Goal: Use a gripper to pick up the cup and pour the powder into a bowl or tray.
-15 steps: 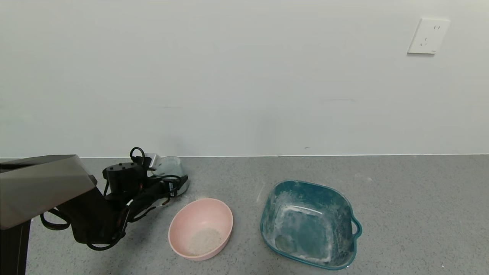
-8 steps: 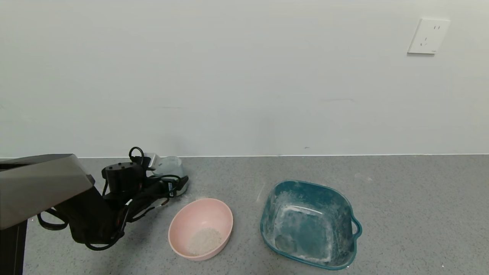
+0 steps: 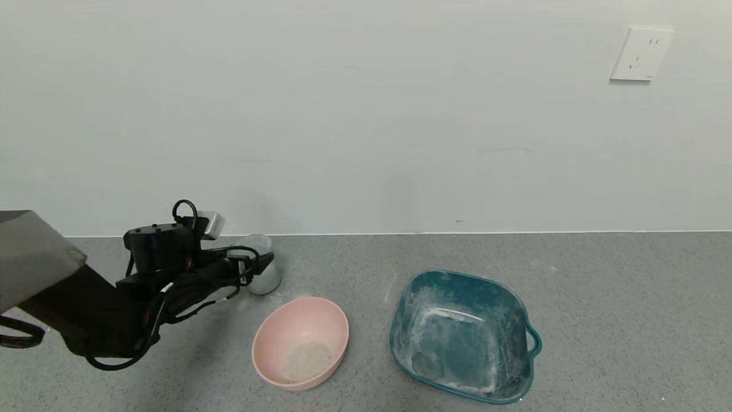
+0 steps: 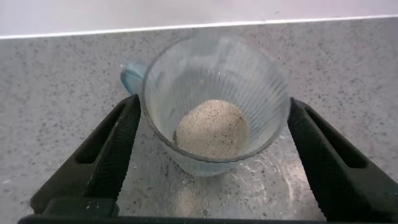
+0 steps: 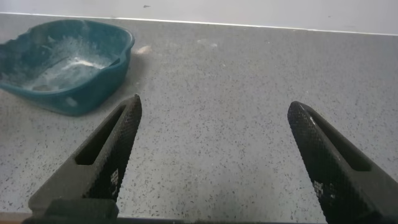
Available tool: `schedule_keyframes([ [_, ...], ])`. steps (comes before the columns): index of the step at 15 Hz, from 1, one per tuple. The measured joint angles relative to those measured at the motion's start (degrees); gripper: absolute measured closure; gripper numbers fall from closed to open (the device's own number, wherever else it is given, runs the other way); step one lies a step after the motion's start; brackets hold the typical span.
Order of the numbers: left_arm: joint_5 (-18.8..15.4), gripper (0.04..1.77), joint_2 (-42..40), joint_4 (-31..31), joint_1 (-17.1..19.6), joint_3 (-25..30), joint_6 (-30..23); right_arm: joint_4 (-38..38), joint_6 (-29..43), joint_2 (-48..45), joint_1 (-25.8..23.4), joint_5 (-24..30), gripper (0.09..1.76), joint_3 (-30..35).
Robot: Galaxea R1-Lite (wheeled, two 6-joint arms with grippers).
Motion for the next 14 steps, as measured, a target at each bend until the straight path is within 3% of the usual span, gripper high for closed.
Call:
schedule_keyframes([
  [7, 2.73, 0.12, -23.21, 14.75, 0.99, 1.71, 0.09, 0.00, 0.00, 0.00, 0.00, 0.02, 0.14, 0.00],
  [14, 3.19, 0.11, -53.92, 33.33, 1.29, 6.91, 0.34, -0.05, 0.00, 0.00, 0.00, 0.02, 0.14, 0.00],
])
